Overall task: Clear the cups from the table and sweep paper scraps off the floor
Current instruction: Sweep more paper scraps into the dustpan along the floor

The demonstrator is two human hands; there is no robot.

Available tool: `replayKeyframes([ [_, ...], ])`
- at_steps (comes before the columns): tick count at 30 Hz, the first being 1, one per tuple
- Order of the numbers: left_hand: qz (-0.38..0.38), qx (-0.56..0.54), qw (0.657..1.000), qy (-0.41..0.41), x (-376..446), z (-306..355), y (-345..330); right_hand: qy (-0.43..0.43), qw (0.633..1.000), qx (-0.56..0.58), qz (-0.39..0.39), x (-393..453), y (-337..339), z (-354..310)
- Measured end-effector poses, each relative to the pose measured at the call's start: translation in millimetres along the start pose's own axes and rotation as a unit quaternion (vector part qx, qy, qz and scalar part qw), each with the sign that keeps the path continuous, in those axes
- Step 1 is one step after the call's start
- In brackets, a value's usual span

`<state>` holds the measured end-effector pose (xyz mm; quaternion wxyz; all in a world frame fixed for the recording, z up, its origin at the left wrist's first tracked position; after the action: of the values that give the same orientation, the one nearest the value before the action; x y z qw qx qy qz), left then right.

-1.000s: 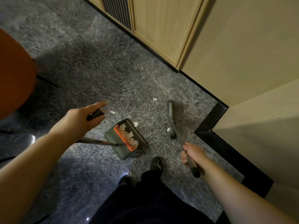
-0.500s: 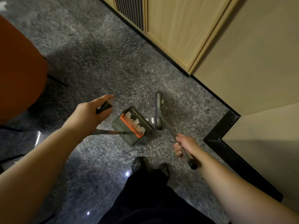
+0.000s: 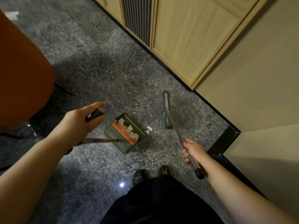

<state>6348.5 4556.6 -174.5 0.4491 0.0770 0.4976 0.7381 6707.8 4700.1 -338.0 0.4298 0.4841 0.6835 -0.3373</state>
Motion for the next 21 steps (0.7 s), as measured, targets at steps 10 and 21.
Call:
replayKeyframes([
  [10, 0.002, -0.001, 0.997, 0.071, 0.3, -16.8, -32.4, 0.02, 0.984, -0.171, 0.043, 76.3, -5.1, -39.7],
  [21, 0.01, -0.023, 0.998, 0.065, -13.1, -4.5, -45.2, -0.081, 0.976, -0.186, -0.073, 69.0, -57.3, -22.6],
])
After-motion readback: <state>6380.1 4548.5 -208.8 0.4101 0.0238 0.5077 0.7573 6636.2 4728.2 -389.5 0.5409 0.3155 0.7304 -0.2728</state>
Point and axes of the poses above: each hand's wrist, its own x-axis towards the middle knuckle, its own y-axis out of the back of the hand, z = x × y, the point moved 7 cm from there along x, towards the middle knuckle, and after that the axes turned 8 degrees about x, right-handed, at the moved point
